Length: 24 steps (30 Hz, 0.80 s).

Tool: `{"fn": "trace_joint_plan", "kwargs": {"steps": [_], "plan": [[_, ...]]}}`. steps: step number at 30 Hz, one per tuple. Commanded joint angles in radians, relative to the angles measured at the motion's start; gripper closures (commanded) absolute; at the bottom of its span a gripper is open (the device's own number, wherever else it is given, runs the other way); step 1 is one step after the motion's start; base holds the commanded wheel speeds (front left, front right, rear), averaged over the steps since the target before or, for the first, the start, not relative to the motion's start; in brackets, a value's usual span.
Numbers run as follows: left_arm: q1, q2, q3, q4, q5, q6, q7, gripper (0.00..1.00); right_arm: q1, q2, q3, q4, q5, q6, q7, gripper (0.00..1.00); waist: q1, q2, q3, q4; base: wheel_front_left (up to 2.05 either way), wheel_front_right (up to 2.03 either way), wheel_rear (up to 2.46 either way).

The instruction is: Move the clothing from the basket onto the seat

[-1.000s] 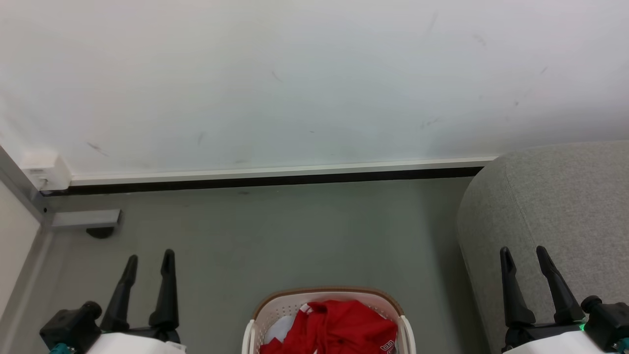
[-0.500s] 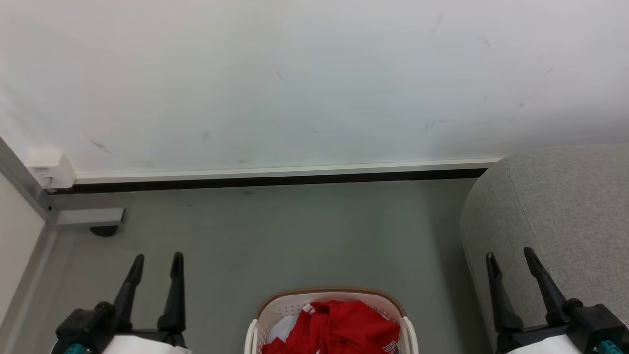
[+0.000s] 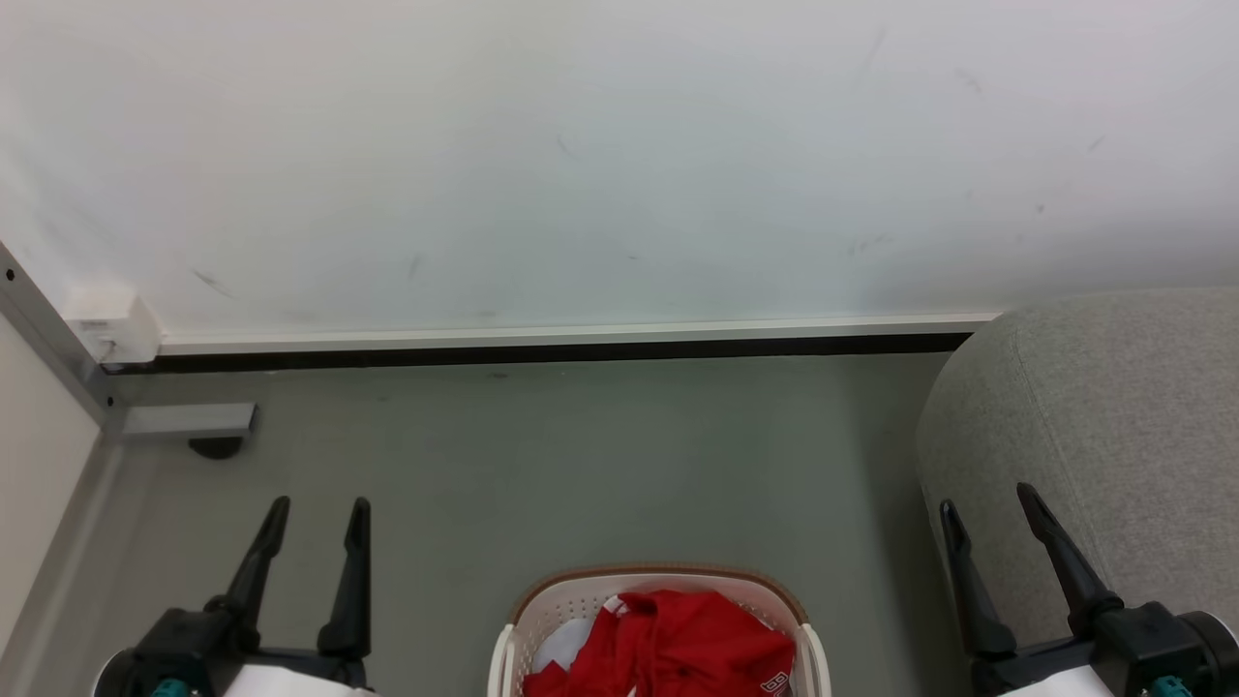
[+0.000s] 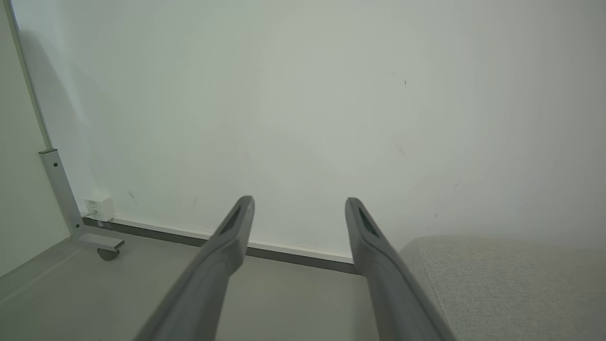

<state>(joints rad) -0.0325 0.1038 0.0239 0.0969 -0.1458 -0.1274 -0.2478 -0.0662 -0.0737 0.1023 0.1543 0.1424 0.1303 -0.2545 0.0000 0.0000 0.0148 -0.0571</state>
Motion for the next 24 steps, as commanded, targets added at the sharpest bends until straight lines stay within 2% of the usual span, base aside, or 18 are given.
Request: {"fn": "trace_joint_plan", "kwargs": {"steps": [1, 7, 24], "plan": [[0.003, 0.009, 0.0, -0.001, 0.025, -0.004, -0.009, 0.0, -0.005, -0.003, 0.0, -0.01, -0.029, 0.001, -0.004, 0.0, 0.0, 0.0, 0.001, 0.001, 0.0, 0.0, 0.0], [0.004, 0.011, 0.001, -0.008, 0.065, -0.003, -0.018, 0.0, -0.003, 0.003, -0.006, -0.016, -0.077, 0.001, -0.012, 0.0, 0.0, 0.0, 0.008, -0.001, 0.0, 0.0, 0.0], [0.003, 0.002, 0.023, -0.007, 0.044, -0.003, -0.017, 0.0, -0.009, 0.014, -0.014, -0.023, -0.057, 0.001, -0.01, 0.0, 0.0, 0.0, 0.014, -0.005, 0.0, 0.0, 0.0]]}}
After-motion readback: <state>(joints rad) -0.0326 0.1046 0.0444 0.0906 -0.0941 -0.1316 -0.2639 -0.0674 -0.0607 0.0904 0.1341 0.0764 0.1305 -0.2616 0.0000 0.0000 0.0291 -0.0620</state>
